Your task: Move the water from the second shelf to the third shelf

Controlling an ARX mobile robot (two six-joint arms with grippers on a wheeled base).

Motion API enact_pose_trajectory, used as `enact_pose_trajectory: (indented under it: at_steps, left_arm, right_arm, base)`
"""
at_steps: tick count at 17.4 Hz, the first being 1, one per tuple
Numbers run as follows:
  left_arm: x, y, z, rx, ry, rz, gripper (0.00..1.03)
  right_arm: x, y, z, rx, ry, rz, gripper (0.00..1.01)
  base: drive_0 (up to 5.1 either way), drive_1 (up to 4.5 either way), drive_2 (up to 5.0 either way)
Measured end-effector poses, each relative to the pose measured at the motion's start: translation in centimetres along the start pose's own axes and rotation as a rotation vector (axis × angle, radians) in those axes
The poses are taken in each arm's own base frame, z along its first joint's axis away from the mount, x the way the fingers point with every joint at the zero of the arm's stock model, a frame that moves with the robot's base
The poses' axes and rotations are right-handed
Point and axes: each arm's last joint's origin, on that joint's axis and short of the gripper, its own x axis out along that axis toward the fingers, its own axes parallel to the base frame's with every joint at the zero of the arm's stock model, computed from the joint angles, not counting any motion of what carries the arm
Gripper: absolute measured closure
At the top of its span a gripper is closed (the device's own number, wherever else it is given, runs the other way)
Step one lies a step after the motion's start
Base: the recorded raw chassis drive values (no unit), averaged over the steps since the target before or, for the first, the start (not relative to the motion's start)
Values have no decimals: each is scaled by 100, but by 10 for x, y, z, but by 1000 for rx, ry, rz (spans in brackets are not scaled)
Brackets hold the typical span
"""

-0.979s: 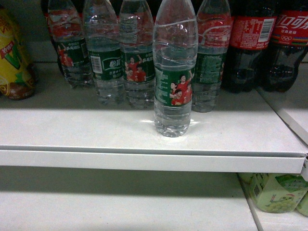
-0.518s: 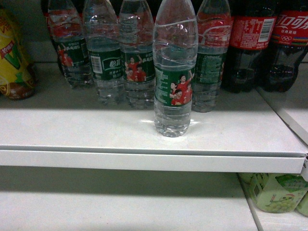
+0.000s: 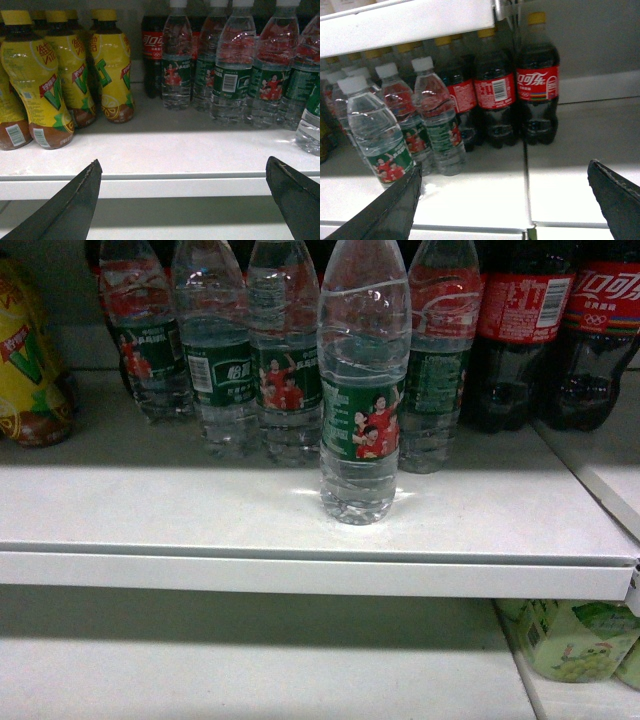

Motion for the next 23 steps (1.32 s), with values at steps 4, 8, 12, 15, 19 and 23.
enact_pose_trajectory:
  at_steps: [4,8,12,15,19,23]
  left_arm:
    - [0,0,0,0,0,0,5]
    - [0,0,0,0,0,0,5]
    - [0,0,0,0,0,0,5]
    - [0,0,0,0,0,0,5]
    - [0,0,0,0,0,0,5]
    - [0,0,0,0,0,0,5]
  right_arm:
    - [22,28,-3,-7,37,128,3]
    - [46,76,-20,-45,104,299,3]
    - [64,108,-31,-75,136,392,3]
    - [83,124,-40,-91,166,388,3]
    - [108,130,-51,-125,257,301,3]
    - [124,133,-55,-102,312,249,3]
  base:
    - [0,0,0]
    - [0,0,0]
    - [0,0,0]
    - [0,0,0]
    - [0,0,0]
    - [0,0,0]
